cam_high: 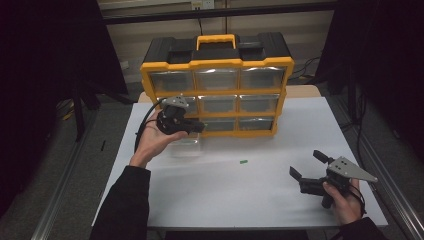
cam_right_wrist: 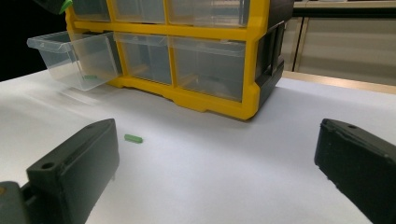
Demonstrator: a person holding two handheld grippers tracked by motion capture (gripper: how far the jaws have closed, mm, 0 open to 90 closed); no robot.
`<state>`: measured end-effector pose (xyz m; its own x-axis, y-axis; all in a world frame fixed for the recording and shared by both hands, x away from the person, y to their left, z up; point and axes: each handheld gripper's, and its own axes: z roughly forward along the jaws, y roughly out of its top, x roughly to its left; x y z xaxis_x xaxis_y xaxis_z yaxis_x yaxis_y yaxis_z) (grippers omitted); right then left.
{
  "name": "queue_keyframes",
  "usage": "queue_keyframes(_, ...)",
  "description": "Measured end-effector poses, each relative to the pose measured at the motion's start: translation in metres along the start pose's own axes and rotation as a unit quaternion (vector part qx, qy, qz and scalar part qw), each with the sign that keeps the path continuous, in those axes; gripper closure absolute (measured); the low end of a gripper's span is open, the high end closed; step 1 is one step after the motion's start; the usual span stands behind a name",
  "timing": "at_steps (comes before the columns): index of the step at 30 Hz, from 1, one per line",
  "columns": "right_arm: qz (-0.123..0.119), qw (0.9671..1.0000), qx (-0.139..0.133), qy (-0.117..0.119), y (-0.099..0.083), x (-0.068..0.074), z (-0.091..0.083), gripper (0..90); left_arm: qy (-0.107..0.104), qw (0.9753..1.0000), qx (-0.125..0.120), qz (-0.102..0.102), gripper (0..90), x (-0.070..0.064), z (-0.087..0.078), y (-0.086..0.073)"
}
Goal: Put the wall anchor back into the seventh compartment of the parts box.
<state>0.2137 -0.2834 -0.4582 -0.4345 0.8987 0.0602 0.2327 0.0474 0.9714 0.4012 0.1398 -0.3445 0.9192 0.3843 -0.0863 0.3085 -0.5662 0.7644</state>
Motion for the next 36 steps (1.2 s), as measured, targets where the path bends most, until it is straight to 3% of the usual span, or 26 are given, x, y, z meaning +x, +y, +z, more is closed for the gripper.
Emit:
queue_keyframes(6, -0.001, 1.0, 0.0, 0.001, 0.0, 0.0, 0.0, 0.0, 0.011, 0.9997, 0.02, 0.011, 84.9, 0.009, -0.007, -0.001)
queue_keyframes(16, 0.001, 1.0, 0.0, -0.001, 0.0, 0.0, 0.0, 0.0, 0.021, 0.999, 0.04, -0.003, 84.9, 0.024, -0.016, -0.008)
queue_keyframes(19, 0.0, 1.0, 0.001, 0.0, 0.0, 0.0, 0.0, 0.0, 0.029, 0.9982, 0.053, 0.0, 84.9, 0.028, -0.02, -0.01)
queue_keyframes(20, 0.001, 1.0, 0.0, 0.0, 0.0, 0.0, 0.0, 0.0, 0.037, 0.9981, 0.048, -0.008, 84.9, 0.029, -0.02, -0.011)
queue_keyframes(21, 0.0, 1.0, 0.0, 0.0, 0.0, 0.0, 0.0, 0.0, 0.036, 0.9979, 0.054, -0.001, 84.9, 0.031, -0.021, -0.012)
queue_keyframes(22, 0.0, 1.0, 0.001, 0.0, 0.0, 0.0, 0.0, 0.0, 0.039, 0.9979, 0.052, -0.009, 84.9, 0.032, -0.02, -0.013)
queue_keyframes(24, 0.0, 1.0, 0.001, 0.0, 0.0, 0.0, 0.0, 0.0, 0.037, 0.9968, 0.071, -0.005, 84.9, 0.034, -0.02, -0.014)
queue_keyframes(27, 0.0, 1.0, 0.0, -0.001, 0.0, 0.0, 0.0, 0.0, 0.036, 0.9966, 0.073, -0.016, 84.9, 0.036, -0.019, -0.015)
queue_keyframes(29, 0.0, 1.0, 0.001, -0.001, 0.0, 0.0, 0.0, 0.0, 0.043, 0.9954, 0.085, -0.004, 84.9, 0.038, -0.018, -0.016)
queue_keyframes(31, 0.0, 1.0, 0.001, 0.0, 0.0, 0.0, 0.0, 0.0, 0.043, 0.9952, 0.087, -0.013, 84.9, 0.038, -0.017, -0.016)
queue_keyframes(32, 0.0, 1.0, 0.001, 0.0, 0.0, 0.0, 0.0, 0.0, 0.043, 0.9946, 0.094, -0.003, 84.9, 0.04, -0.017, -0.017)
queue_keyframes(36, 0.0, 1.0, 0.002, 0.0, 0.0, 0.0, 0.0, 0.0, 0.04, 0.9932, 0.109, -0.01, 84.9, 0.039, -0.013, -0.018)
